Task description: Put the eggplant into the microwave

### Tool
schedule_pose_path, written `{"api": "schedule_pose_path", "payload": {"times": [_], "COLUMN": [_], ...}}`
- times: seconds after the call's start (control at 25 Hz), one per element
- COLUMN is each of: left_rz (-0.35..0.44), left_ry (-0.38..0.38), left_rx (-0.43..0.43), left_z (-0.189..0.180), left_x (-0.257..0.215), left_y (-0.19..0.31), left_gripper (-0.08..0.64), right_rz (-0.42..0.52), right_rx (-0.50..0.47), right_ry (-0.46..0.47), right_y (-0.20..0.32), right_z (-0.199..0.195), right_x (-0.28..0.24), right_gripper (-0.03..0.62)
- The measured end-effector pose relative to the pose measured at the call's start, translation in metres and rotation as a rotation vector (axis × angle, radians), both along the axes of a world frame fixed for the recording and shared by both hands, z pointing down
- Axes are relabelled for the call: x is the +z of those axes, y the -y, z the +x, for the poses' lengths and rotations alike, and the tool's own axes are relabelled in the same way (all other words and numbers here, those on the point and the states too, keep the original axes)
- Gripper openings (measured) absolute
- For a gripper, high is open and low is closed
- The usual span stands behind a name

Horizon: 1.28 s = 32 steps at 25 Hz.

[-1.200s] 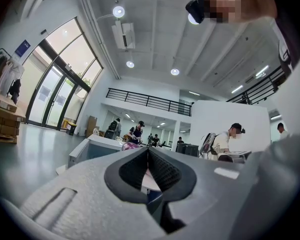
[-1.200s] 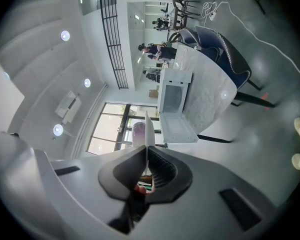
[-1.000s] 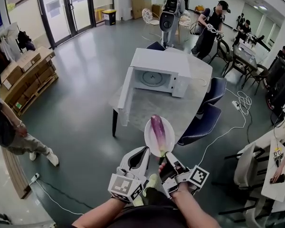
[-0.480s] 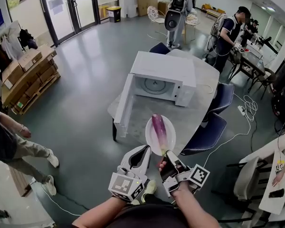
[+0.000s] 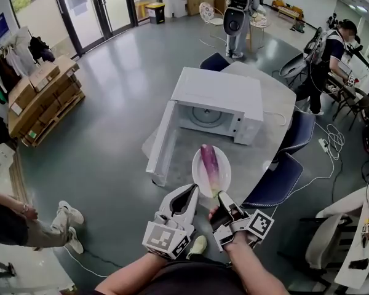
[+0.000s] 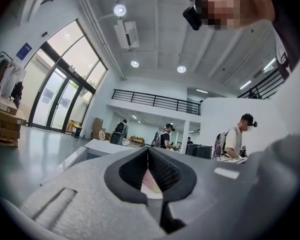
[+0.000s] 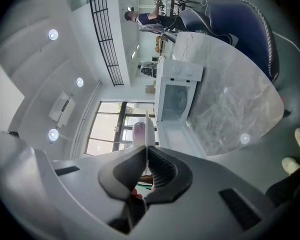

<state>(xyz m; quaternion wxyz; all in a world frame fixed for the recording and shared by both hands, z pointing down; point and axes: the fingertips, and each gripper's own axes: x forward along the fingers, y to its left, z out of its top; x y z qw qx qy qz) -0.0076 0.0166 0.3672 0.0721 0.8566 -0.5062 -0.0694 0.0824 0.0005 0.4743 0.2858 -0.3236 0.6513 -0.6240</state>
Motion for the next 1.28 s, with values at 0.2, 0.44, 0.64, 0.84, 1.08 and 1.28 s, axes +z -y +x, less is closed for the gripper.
{"api": "schedule_pose_path", "payload": {"times": [0.2,0.44,0.64,0.84,1.08,1.28], "left_rz": [0.001,-0.015,-0.012,-0.013,-0.045,-0.059], "left_ry": [-0.003,-0.007,-0.01,-0.021,-0.04,-0.038], "left_rx": [0.021,0.076,0.137,0.17,0.156,0.12], "left_z": [-0.001,-0.006,-0.009,-0.014,-0.017,-0.007], "left_x": [0.0,0.004,0.006,0.012,0.031,0.054], "left_y": [0.036,0.093,0.135,0.165,0.199,0.232], "left_gripper": [0.008,0.008,0.008,0.008,0.008,0.008], "right_rz": [-0.02,-0.04,-0.053,-0.08,-0.099,-0.1], "right_rx": [0.017,0.084,0.146,0.183,0.208,0.209], "right_ry": [-0.005,-0.018,-0.024,-0.025,-0.032,-0.041], "right_y": [0.032,0.08,0.116,0.14,0.173,0.208], "right_z": [-0.007,-0.013,-0.022,-0.03,-0.031,-0.025], "right_x": [0.007,0.012,0.02,0.041,0.07,0.095], "right_gripper": [0.015,0.015,0.015,0.015,0.015,0.015]}}
